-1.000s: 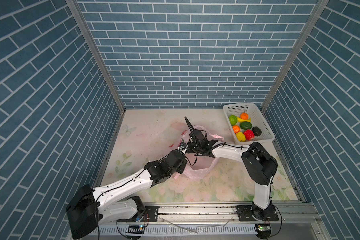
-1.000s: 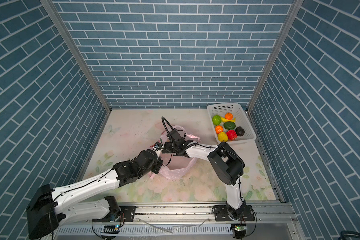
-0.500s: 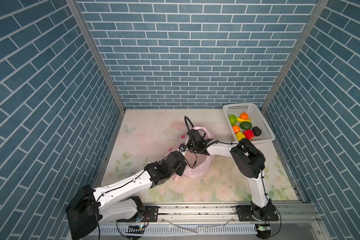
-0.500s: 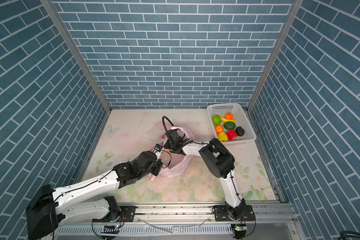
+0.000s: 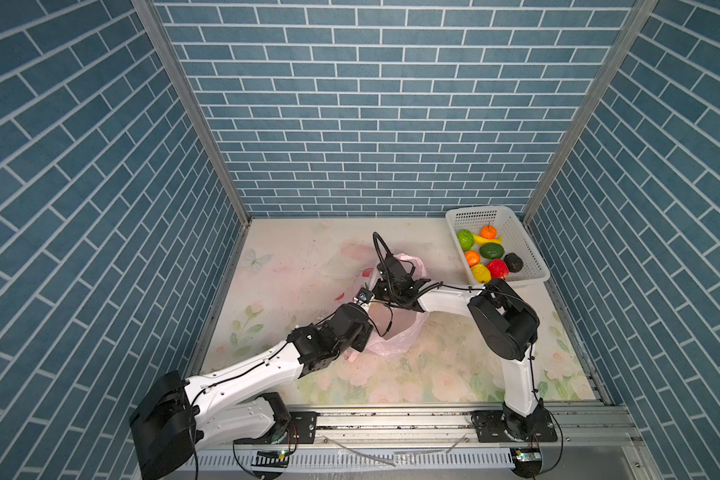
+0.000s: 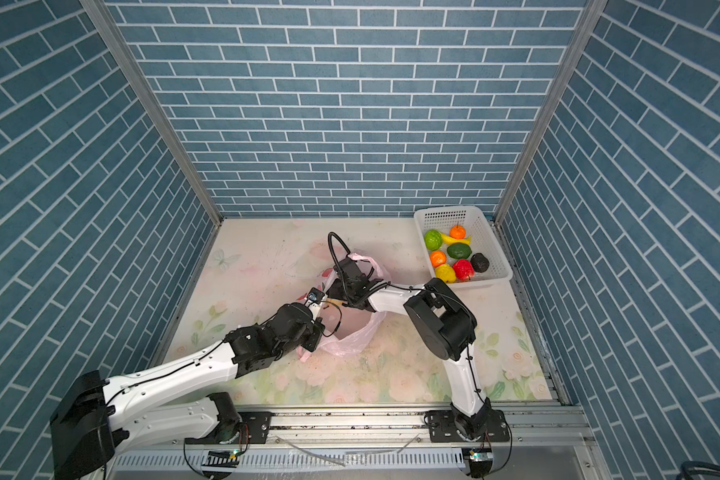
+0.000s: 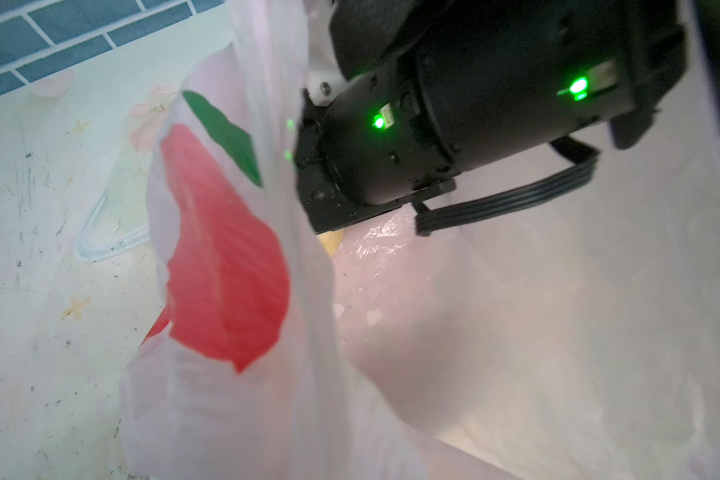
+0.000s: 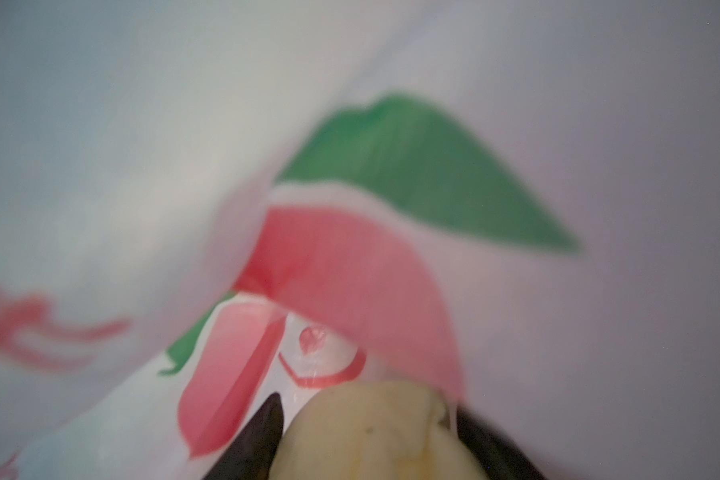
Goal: Untie the knot of the plastic bag and take out the fruit
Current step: 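Lower the right gripper onto the pale fruit and close on it, then lift the pale fruit out of the bag and carry it to the basket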
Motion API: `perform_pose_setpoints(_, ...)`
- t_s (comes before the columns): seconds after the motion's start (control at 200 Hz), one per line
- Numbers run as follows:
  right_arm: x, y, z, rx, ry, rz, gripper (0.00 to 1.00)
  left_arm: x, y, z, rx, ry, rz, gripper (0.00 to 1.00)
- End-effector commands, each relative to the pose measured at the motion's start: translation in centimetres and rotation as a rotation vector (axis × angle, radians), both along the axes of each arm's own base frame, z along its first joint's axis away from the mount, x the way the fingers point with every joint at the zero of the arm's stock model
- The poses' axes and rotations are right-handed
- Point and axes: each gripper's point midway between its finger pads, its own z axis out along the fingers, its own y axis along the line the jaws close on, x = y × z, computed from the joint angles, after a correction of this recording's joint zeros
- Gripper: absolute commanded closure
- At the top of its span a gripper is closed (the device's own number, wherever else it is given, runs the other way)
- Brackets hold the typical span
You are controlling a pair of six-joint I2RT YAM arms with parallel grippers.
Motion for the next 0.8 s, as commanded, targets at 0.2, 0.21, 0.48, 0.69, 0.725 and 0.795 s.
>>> perform_pose_setpoints(0.2,-6.9,-3.3,4.4,-0.104,-0.015,0.219,0.43,1.1,0.0,0.4,0.014,-0.04,0.023,1.0)
perform_pose_setpoints(0.21,-7.0,-3.4,4.4,-0.108,-0.013,0.223,0.43,1.1,0.0,0.4,0.015,-0.04,0.024,1.0)
perform_pose_setpoints(0.48,-9.7,-5.1,9.6,-0.135,-0.04,0.314,0.43,1.4,-0.2,0.4,0.019,-0.042,0.026,1.0)
perform_pose_setpoints(0.69,-10.6,-6.0,15.4,-0.108,-0.098,0.334,0.43,1.5,-0.2,0.4,0.026,-0.04,0.025,1.0)
perform_pose_setpoints(0.725,-10.6,-6.1,16.6,-0.099,-0.11,0.335,0.43,1.5,-0.2,0.4,0.026,-0.041,0.026,1.0)
perform_pose_setpoints(0.795,-10.7,-6.4,18.8,-0.084,-0.139,0.343,0.43,1.5,-0.2,0.3,0.028,-0.038,0.023,1.0)
